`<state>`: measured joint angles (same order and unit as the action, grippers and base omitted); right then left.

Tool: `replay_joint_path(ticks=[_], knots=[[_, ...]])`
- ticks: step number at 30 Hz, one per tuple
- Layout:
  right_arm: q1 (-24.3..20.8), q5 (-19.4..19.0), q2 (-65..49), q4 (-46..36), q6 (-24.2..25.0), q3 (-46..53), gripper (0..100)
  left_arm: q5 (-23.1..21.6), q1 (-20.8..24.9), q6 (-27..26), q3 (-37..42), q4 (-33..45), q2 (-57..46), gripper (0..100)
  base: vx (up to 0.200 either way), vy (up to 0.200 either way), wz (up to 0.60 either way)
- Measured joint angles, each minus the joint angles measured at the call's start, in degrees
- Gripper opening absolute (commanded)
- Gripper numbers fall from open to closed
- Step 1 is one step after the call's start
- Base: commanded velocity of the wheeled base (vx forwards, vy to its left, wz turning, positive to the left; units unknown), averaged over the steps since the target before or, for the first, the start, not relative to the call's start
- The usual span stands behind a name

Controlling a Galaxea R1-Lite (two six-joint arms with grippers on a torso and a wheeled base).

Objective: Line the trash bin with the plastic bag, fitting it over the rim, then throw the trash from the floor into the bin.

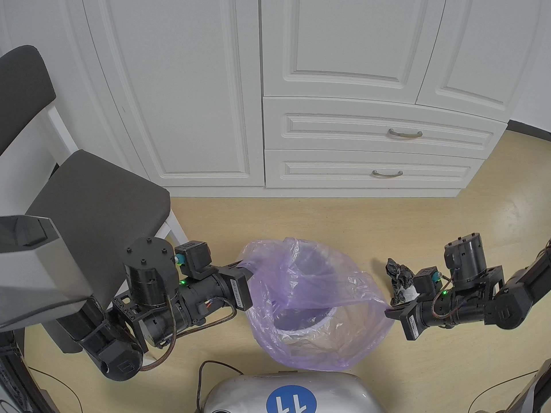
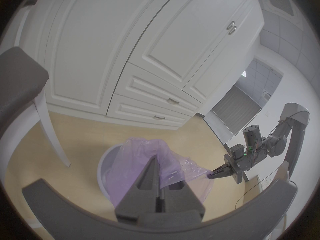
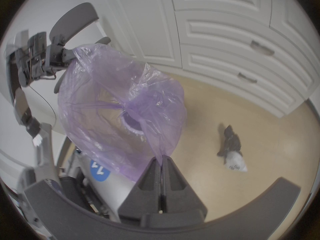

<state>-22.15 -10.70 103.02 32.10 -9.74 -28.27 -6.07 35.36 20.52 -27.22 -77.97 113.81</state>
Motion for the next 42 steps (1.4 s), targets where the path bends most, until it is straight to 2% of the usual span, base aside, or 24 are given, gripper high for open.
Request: replay_joint_path(ticks=[3,7,14,17,21,27,32,35,36,42], knots=[[0.9,-2.8,-1.6,-9.7,3.7,-4.8,0,-0.5,-0.8,1.9,-1.6,5.7,-0.7,0,0.0,0.0,0.0],[1.9,-5.0,-3.6,-16.7,7.3,-9.9,0,-0.9,-2.2,4.3,-4.5,14.1,-1.9,0,0.0,0.0,0.0],[2.5,-6.9,-5.9,-27.0,8.8,-15.8,0,-1.1,-4.6,6.8,-9.9,31.8,-5.6,0,0.0,0.0,0.0],[2.8,-8.3,-6.4,-32.1,9.3,-18.6,0,-1.2,-5.5,8.7,-13.7,41.9,-7.2,0,0.0,0.0,0.0],[3.2,-9.5,-6.6,-37.8,11.2,-22.8,0,-1.2,-6.8,11.2,-19.8,51.0,-8.2,0,0.0,0.0,0.0],[3.5,-9.7,-5.7,-40.0,12.2,-26.3,0,-1.2,-9.1,14.0,-25.9,53.5,-5.2,0,0.0,0.0,0.0],[3.9,-7.7,-5.1,-39.8,10.4,-25.8,0,-0.8,-10.3,16.8,-29.6,53.5,0.0,0,0.0,0.0,0.0],[4.2,-6.8,-4.9,-36.9,8.8,-23.9,0,-0.6,-10.7,17.9,-30.9,53.5,2.0,0,0.0,0.0,0.0],[4.3,-6.7,-4.9,-35.6,7.4,-22.9,100,-0.5,-10.8,18.0,-31.1,53.5,2.4,0,0.0,0.0,0.0],[4.4,-5.6,-4.8,-28.2,3.5,-18.6,100,-0.5,-11.3,18.2,-31.3,53.5,2.5,0,0.0,0.0,0.0]])
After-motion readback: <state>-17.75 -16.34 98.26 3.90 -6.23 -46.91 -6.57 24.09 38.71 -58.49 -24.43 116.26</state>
